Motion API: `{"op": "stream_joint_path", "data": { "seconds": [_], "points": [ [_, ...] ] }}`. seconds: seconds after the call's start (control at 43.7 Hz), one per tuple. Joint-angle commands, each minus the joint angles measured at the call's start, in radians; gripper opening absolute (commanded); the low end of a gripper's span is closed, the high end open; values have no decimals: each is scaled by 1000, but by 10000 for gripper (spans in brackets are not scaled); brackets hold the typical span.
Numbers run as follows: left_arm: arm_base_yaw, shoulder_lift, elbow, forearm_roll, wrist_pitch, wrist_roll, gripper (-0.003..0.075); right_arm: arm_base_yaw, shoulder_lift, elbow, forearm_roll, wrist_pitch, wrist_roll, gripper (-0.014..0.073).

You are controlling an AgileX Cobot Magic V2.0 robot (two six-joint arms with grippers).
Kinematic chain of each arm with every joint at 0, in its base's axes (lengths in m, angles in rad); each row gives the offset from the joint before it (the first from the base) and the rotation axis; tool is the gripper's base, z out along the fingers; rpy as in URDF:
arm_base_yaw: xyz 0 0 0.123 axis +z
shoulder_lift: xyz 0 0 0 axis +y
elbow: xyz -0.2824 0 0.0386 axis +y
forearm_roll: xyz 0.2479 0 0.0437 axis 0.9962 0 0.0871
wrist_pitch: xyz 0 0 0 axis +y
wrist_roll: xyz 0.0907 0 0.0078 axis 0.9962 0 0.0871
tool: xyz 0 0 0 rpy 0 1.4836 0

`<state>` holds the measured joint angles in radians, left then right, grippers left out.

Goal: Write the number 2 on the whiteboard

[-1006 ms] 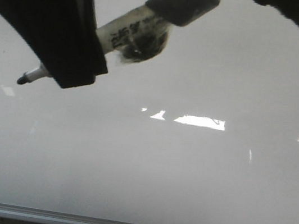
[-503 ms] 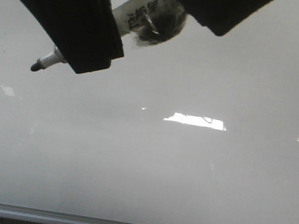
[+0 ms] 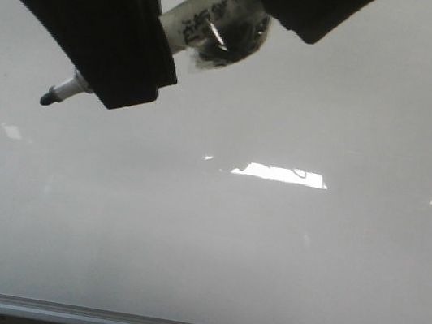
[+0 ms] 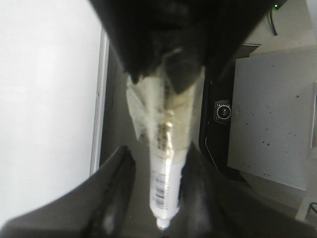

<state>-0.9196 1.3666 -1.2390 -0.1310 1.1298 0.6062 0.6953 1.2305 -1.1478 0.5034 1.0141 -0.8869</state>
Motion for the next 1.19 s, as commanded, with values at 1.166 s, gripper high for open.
{"op": "stream_joint_path", "data": {
  "seconds": [1.166],
  "points": [
    [651, -547, 223, -205, -172, -132, 410, -379, -554, 462, -223, -410, 590, -69]
  ]
}}
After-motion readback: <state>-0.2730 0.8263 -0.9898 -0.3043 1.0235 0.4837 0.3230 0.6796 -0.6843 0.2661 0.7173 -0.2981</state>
